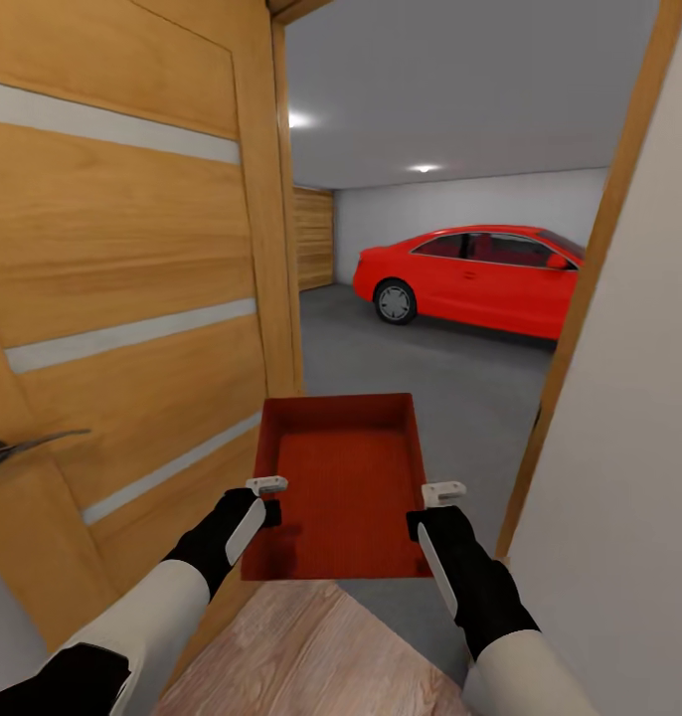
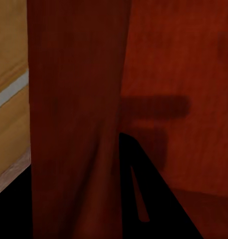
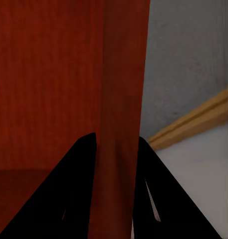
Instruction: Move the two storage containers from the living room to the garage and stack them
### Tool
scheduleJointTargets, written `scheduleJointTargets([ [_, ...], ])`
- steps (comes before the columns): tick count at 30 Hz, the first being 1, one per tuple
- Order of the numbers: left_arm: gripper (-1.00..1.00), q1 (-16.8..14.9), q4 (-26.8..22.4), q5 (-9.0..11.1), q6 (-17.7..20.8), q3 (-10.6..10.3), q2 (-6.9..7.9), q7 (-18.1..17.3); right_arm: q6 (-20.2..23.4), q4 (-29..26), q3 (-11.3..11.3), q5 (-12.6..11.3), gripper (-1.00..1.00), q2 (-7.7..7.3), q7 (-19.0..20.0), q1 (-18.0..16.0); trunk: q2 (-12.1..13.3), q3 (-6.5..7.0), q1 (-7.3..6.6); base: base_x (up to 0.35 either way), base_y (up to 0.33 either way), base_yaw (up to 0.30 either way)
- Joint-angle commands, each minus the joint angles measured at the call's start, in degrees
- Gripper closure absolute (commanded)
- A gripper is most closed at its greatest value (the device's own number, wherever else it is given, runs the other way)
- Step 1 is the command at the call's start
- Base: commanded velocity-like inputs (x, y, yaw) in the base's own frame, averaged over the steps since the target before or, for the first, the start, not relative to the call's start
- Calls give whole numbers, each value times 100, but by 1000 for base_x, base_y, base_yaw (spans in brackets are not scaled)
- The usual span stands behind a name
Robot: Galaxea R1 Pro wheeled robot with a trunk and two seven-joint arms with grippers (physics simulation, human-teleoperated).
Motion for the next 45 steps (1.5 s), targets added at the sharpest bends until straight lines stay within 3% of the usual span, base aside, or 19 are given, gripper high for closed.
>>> scheduleJointTargets([
  [1, 100, -1, -12, -158, -46, 5, -141, -9, -15, 9, 182, -163, 100, 158, 20, 5, 0, 0, 0, 23, 26, -300],
  [11, 100, -1, -12, -158, -39, 5, -141, -16, -15, 9, 188, -165, 100, 158, 20, 5, 0, 0, 0, 6, 41, -300],
  [45, 100, -1, -12, -158, -38, 5, -141, -17, -15, 9, 191, -172, 100, 158, 26, 5, 0, 0, 0, 95, 278, -279],
])
